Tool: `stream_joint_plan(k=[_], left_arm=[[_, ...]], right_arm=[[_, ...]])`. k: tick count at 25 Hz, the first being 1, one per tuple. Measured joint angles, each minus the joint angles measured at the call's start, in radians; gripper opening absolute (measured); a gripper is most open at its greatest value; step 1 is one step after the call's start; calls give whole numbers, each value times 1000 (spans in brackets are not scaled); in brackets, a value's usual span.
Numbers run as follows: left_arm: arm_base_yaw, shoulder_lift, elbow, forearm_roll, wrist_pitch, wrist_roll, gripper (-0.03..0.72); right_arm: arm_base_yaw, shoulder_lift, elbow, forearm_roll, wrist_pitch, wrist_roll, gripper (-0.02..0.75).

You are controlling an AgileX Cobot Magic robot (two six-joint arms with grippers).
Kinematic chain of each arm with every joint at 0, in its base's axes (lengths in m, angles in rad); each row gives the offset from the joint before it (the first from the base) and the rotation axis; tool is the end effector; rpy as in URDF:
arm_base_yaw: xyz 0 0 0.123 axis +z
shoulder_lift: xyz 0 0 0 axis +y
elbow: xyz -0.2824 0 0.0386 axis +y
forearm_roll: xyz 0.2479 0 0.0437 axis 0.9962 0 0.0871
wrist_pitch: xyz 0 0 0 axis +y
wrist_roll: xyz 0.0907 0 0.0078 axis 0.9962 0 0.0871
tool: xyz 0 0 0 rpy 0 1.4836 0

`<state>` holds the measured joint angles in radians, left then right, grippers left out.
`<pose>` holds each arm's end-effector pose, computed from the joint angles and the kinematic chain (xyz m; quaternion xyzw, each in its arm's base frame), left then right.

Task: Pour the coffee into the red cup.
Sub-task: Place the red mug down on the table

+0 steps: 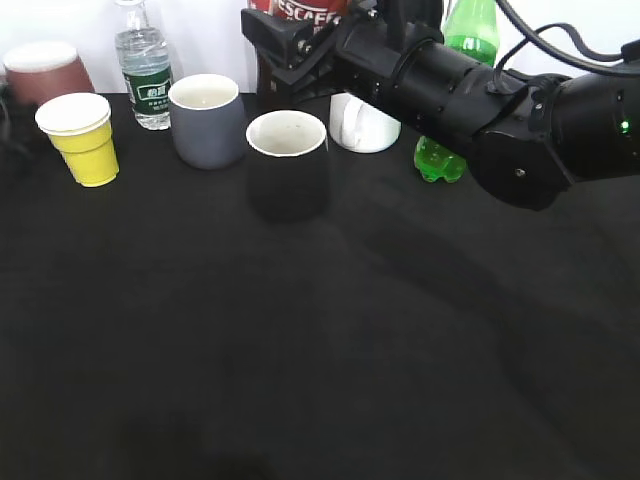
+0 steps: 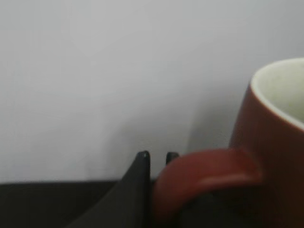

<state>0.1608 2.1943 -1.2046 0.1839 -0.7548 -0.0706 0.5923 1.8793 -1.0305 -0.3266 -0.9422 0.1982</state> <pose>0.4539 0.0621 0.1323 0.0041 0.7597 0.0254 0.6498 0.3237 0.2463 0.2366 -0.2828 0.5880 0.3017 0.6952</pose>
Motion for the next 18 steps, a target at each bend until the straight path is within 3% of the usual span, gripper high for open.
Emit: stream_joint_plan(k=[6,8,12,18], left_arm=[[0,48,-5,1,-59,-5,76],[0,54,-9,12,-85,-18,118],[0,53,7,17,-108,-28,286],[0,15,73,17,-121,-29,302]], right_arm=[[0,0,0,0,6,0,533],[0,0,0,0,8,0,533],[0,0,0,0,22,0,533],[0,0,0,0,40,-1,533]])
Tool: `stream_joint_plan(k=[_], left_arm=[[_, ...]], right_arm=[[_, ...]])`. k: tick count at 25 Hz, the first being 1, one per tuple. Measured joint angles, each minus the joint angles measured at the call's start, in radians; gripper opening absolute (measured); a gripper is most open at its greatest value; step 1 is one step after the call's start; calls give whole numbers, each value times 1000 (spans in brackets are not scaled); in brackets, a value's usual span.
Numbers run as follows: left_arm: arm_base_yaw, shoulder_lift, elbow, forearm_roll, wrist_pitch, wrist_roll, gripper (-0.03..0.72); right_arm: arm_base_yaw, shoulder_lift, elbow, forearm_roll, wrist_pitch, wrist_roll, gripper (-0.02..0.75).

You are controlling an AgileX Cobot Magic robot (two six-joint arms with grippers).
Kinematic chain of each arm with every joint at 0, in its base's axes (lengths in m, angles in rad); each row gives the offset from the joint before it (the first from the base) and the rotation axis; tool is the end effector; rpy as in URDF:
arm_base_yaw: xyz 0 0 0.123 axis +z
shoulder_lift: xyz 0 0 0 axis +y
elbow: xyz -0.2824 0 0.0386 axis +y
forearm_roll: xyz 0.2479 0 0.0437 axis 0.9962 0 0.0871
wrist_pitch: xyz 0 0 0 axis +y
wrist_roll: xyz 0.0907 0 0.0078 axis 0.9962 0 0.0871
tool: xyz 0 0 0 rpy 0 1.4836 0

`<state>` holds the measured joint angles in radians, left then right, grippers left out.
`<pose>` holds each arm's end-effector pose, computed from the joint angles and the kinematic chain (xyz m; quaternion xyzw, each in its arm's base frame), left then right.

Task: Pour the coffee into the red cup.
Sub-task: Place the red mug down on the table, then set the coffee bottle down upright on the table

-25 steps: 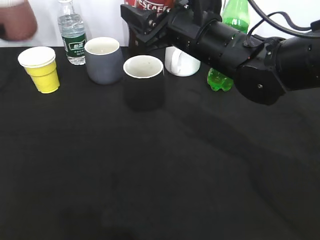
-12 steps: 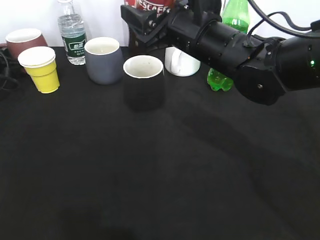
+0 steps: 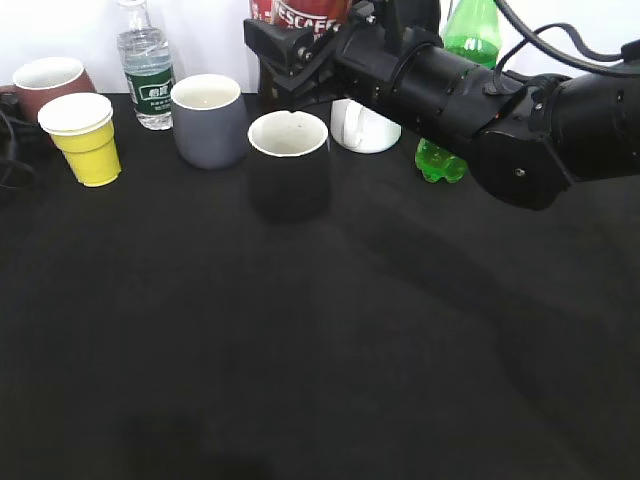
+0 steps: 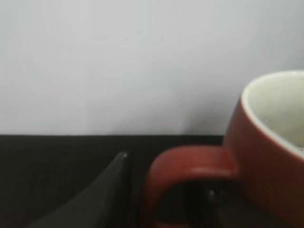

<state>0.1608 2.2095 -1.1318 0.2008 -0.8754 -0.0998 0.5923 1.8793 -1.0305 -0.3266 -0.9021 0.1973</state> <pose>0.4409 0.0574 0.1177 0.0018 0.7494 0.0055 0.6621 0.3246 0.2460 0.2331 -0.2862 0.6026 0.2935 0.6847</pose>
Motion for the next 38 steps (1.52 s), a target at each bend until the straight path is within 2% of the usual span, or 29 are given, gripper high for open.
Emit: stream_joint_plan(k=[7,11,15,19,21,24,25,27,31,33,36,38], left_arm=[[0,-133,212,2,-30,-1,302],[0,-288,402,2,-52,-1,302],[0,-531,586,3,-49,-1,302],[0,-733,615,48,99,-1,302],[0,-793,615,117,158,-1,302],[-34,-859,615,133,200,-1,302],[-56,-871,615,134,203,-1,302],[-96,-876,615,137,207,-1,302],[-129,-876,615,138,207,-1,302],[-129,-876,615,138,209,-1,302],[-129,-876,615,138,209,-2,302],[-129,-876,615,138,210,-2,302]], right_arm=[[0,0,0,0,-1,0,533],[0,0,0,0,7,0,533],[0,-59,0,-10,175,12,533],[0,-178,65,-34,285,22,533],[0,-230,124,-8,305,23,533],[-5,-316,210,33,336,23,533],[-20,-346,236,47,355,23,533],[-101,-401,294,66,365,23,533],[-364,-486,374,77,367,23,533],[-455,-489,379,82,374,23,533],[-526,-486,379,83,372,23,533],[-531,-428,379,83,344,14,533]])
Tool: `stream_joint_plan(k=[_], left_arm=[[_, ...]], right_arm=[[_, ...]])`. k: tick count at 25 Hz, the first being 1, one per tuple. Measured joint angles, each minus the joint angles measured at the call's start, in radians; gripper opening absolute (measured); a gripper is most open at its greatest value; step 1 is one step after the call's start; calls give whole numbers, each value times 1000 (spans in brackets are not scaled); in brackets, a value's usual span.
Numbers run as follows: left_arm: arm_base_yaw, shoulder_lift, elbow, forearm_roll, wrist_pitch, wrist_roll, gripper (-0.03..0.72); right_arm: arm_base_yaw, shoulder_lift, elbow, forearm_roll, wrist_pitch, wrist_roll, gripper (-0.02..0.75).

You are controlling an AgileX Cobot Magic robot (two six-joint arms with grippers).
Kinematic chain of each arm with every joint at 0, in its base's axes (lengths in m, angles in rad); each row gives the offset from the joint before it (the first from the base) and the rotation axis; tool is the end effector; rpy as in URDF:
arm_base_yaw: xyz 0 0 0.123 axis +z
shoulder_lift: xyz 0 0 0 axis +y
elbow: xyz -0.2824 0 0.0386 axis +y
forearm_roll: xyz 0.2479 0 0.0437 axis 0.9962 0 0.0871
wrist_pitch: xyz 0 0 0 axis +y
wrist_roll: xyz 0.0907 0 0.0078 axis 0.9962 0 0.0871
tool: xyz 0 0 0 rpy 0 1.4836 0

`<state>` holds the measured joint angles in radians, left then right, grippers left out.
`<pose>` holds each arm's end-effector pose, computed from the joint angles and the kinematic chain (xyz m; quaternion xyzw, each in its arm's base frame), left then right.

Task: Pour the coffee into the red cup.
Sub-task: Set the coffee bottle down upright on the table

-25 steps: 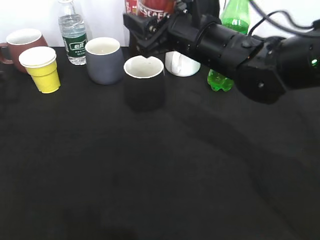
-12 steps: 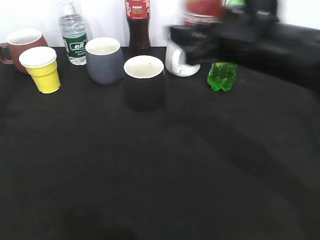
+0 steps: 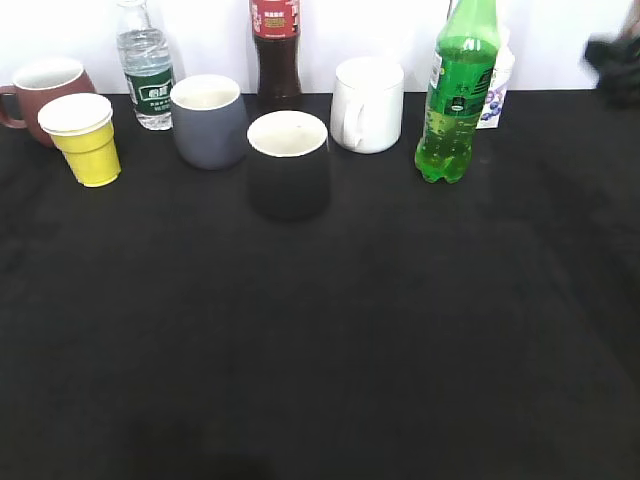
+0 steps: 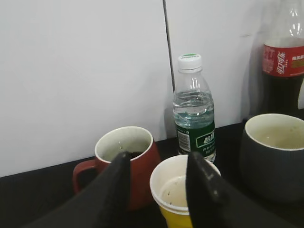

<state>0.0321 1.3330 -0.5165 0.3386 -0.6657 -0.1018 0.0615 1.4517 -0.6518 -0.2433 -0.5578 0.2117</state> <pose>0.2618 -0.0102 0.2475 0.1194 0.7284 -0.0087 0.6746 0.2966 0.0299 0.2454 -0.0631 0.7610 0.0699 0.6419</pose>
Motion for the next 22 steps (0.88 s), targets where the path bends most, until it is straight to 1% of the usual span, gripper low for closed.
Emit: stream_joint_plan(k=[2,5,10,13,16,19,22], left_arm=[[0,0,0,0,0,0,302],[0,0,0,0,0,0,302],[0,0,0,0,0,-1,302],[0,0,0,0,0,-1,302],[0,0,0,0,0,-1,302],[0,0,0,0,0,-1,302],[0,0,0,0,0,-1,302]], right_arm=[[0,95,-11,1,-58,-5,533],[-2,255,-113,1,-122,-7,533],[-38,498,-253,-18,-231,-12,533],[-38,602,-317,-68,-292,-14,533],[-38,697,-366,-70,-367,-39,533],[-38,776,-405,-69,-405,-55,533],[-38,820,-412,-59,-429,-67,533]])
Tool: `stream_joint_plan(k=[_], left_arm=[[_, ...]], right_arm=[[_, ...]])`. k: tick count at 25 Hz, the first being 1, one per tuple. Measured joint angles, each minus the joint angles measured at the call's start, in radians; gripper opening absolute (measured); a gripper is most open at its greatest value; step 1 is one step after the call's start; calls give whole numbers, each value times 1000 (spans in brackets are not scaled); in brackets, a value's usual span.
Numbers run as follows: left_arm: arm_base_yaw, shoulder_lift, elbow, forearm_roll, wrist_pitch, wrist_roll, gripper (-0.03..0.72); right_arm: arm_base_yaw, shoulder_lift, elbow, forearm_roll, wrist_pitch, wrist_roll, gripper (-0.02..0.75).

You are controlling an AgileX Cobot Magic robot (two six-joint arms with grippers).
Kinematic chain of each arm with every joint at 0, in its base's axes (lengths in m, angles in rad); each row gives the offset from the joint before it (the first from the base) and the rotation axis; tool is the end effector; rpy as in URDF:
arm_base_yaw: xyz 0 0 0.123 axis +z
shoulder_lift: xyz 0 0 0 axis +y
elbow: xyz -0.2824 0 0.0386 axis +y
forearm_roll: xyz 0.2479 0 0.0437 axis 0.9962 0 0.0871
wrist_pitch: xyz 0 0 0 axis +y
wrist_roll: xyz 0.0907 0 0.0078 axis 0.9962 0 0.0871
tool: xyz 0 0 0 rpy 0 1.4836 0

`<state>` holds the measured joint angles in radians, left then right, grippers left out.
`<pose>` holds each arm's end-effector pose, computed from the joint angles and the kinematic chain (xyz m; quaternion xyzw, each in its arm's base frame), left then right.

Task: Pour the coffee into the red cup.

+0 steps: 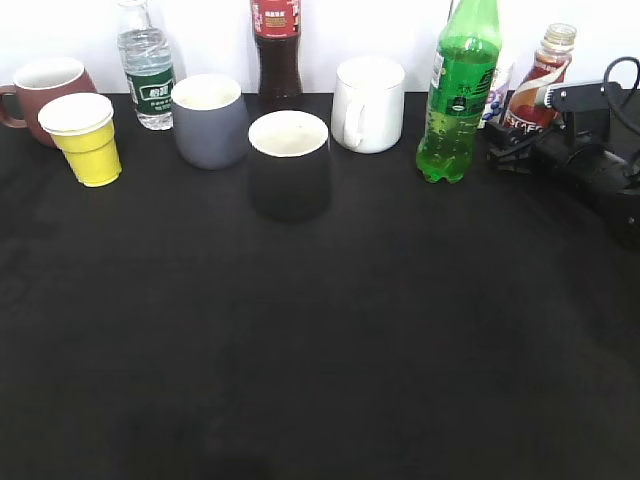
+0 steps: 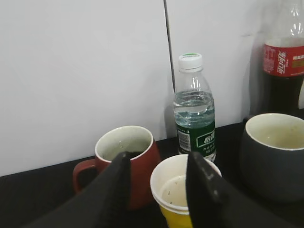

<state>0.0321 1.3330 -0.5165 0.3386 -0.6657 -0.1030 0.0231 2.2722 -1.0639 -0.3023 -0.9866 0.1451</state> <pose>0.2618 -0.0102 0.2475 0.1189 0.7285 -0.0091 0.6746 0.4269 0.0325 0.0837 -0.0995 0.7519 0.0944 0.6448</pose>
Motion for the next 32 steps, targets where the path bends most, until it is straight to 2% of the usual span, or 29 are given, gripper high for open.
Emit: stream_joint_plan(k=[2,4,6,11,20,22,24,26,29,32], left_arm=[[0,0,0,0,0,0,302],[0,0,0,0,0,0,302],[0,0,0,0,0,-1,302],[0,0,0,0,0,-2,302],[-1,-6,0,0,21,-2,302],[-26,-31,0,0,73,-2,302],[-57,-56,0,2,128,-3,302],[-90,-87,0,-1,240,-3,302],[-144,-149,-27,-7,538,-3,305],[-203,-170,-133,-121,906,-3,312]], right_arm=[[0,2,0,23,-20,-16,548],[0,3,-3,58,-46,-21,617],[0,4,-5,55,-46,-23,629],[0,-30,35,45,-36,-35,631],[0,-190,271,92,-53,-119,599],[0,-273,296,91,-34,-118,595],[0,-367,296,71,76,-84,595],[0,-453,296,65,262,-71,594],[7,-557,297,23,595,0,592],[111,-668,263,28,1000,25,591]])
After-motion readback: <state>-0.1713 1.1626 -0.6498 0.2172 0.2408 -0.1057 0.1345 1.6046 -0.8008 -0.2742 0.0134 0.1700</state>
